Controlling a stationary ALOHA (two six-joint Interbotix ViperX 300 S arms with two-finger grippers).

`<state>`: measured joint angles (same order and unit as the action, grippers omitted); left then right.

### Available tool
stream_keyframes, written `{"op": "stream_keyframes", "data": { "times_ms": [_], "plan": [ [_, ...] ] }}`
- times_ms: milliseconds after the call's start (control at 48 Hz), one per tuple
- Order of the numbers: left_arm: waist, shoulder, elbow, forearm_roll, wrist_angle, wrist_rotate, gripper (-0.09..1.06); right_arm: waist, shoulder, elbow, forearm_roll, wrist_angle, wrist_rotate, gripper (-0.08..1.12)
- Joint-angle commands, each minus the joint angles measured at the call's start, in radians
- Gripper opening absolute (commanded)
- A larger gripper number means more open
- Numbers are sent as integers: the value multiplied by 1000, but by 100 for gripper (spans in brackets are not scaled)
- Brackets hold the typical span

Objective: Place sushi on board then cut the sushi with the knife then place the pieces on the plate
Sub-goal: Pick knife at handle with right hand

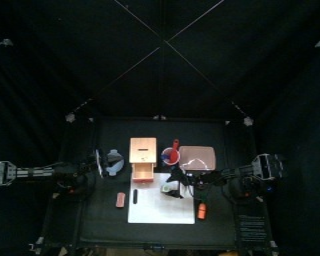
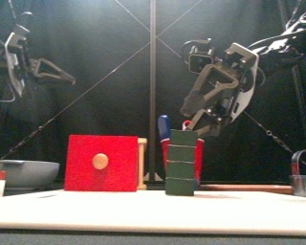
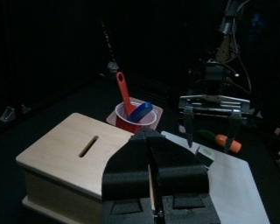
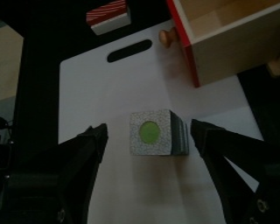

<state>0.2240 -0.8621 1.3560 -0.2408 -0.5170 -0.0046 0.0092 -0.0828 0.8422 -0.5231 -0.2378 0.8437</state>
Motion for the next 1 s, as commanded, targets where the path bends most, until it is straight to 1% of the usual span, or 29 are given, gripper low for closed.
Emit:
{"op": "stream_keyframes", "data": {
  "times_ms": [21, 458, 667, 792, 1000],
  "plan": [
    [3, 3, -11, 2, -5, -2, 8, 20, 3, -35, 3, -5, -2, 106],
    [3, 3, -2, 0, -5, -3, 8, 144, -11, -91, 80, 48, -2, 106],
    [2, 3, 0, 2, -3, -3, 8, 158, -12, -98, 81, 86, 0, 106],
    [-2, 3, 0, -5, 0, -3, 8, 158, -21, -94, 84, 87, 0, 106],
    [-6, 3, 0, -8, 3, -2, 8, 150, -83, -72, 81, 140, -8, 106]
  ]
}}
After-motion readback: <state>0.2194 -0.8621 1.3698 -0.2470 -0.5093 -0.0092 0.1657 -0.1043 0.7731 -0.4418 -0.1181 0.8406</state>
